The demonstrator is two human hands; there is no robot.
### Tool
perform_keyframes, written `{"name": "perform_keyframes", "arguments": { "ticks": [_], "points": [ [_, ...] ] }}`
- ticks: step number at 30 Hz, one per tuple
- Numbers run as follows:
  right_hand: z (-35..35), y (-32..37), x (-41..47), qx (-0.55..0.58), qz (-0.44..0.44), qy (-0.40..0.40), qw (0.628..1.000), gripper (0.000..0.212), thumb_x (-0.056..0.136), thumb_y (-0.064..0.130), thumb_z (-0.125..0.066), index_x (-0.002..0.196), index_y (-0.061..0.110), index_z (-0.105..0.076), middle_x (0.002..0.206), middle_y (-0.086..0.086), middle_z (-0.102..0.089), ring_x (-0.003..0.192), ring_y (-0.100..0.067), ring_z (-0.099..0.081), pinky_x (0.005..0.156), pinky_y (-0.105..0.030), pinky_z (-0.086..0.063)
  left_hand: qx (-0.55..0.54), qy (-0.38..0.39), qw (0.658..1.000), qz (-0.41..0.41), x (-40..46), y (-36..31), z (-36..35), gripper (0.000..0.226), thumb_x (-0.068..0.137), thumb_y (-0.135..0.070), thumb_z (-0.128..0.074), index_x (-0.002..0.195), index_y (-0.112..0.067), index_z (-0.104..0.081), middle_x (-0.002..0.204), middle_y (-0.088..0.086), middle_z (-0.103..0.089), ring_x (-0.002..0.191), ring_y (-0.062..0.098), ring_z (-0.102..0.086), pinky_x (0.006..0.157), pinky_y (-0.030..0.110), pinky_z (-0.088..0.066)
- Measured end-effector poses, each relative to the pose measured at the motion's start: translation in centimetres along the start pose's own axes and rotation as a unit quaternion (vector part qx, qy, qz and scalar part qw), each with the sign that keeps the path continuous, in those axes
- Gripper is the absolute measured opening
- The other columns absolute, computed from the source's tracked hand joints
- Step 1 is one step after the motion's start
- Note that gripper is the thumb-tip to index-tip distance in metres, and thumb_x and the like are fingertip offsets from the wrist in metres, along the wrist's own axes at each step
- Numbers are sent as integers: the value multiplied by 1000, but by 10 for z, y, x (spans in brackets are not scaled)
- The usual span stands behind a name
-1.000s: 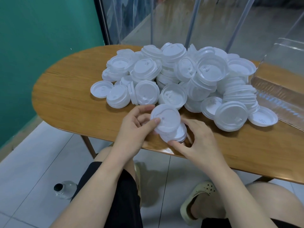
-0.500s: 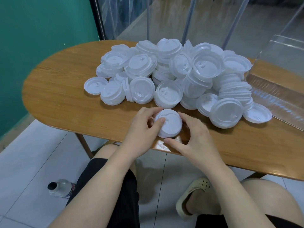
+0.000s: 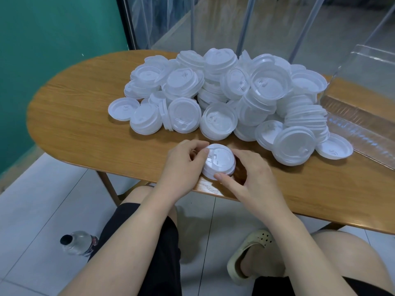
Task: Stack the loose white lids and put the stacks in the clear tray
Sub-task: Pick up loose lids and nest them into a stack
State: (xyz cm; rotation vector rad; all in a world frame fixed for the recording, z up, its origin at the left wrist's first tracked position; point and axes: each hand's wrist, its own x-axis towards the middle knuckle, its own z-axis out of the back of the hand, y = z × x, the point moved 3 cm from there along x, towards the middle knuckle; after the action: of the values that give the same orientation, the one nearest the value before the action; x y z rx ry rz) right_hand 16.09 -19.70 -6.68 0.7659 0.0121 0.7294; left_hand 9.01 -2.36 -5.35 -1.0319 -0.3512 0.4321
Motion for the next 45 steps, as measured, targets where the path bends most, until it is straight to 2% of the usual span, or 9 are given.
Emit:
{"name": "perform_keyframes", "arguments": {
  "ticks": [4, 9, 13, 17, 21, 24, 29, 37, 45],
  "points": [
    [0, 2, 1, -14, 6, -4, 1000, 60, 86, 63, -65, 138, 33, -58, 127, 21, -60, 120, -3, -50, 106, -37, -42, 20, -11, 1000, -3, 2, -1, -1, 24, 103, -24, -60, 123, -22, -72, 114, -11, -66, 103, 4, -59, 88, 20, -45],
    [-1, 2, -1, -41, 2, 8, 999, 75, 79, 71, -62, 140, 28, -54, 132, 15, -57, 124, -6, -48, 108, -38, -41, 21, -30, 999, -20, 1, -1, 0, 25, 101, -26, -63, 124, -19, -72, 114, -11, -65, 95, 2, -59, 80, 9, -42],
    [2, 2, 0, -49, -13, 23, 998, 90, 77, 69, -70, 150, 24, -44, 141, 10, -54, 129, -9, -46, 111, -36, -38, 23, -138, 987, -76, 4, -2, 22, 18, 97, -26, -69, 115, -23, -70, 109, -9, -58, 93, 1, -55, 83, 9, -42],
    [3, 4, -1, -45, -2, 16, 999, 89, 76, 71, -69, 150, 27, -46, 137, 19, -51, 123, 2, -41, 107, -31, -33, 113, -225, 963, -102, 23, 12, 62, 52, 89, -37, -76, 135, -25, -55, 131, -6, -48, 123, 11, -43, 108, 27, -30],
    [2, 7, 1, -41, -1, 6, 999, 91, 73, 77, -61, 147, 26, -50, 132, 21, -51, 123, -2, -43, 105, -33, -34, 291, -163, 936, -109, 43, 20, 72, 93, 86, -62, -69, 159, -22, -27, 164, 2, -26, 149, 21, -21, 121, 37, -12],
    [1, 5, 2, -42, 1, 8, 999, 89, 72, 76, -66, 145, 28, -49, 132, 18, -56, 120, -6, -49, 105, -38, -41, 371, -124, 913, -121, 50, 23, 68, 103, 88, -67, -63, 164, -19, -13, 171, 0, -13, 156, 21, -11, 126, 47, -5],
    [-4, 3, 4, -61, -3, 7, 998, 97, 72, 83, -56, 149, 25, -49, 139, 12, -57, 128, -7, -44, 107, -31, -31, 362, -129, 913, -140, 52, 30, 70, 85, 91, -48, -71, 159, -17, -31, 165, -1, -34, 156, 22, -19, 125, 51, -5],
    [-5, 3, 3, -54, 17, -4, 998, 74, 75, 75, -66, 134, 33, -55, 119, 27, -51, 117, -8, -50, 100, -34, -35, 294, -173, 925, -170, 48, 27, 72, 61, 91, -39, -75, 143, -16, -53, 146, -3, -56, 148, 16, -36, 124, 47, -9],
    [-4, 5, 3, -45, 14, -3, 999, 78, 75, 78, -62, 134, 28, -58, 120, 26, -52, 116, -7, -49, 101, -35, -37, 319, -157, 920, -163, 51, 32, 74, 78, 83, -47, -81, 148, -20, -46, 147, -2, -49, 140, 19, -40, 119, 42, -15]
  ]
}}
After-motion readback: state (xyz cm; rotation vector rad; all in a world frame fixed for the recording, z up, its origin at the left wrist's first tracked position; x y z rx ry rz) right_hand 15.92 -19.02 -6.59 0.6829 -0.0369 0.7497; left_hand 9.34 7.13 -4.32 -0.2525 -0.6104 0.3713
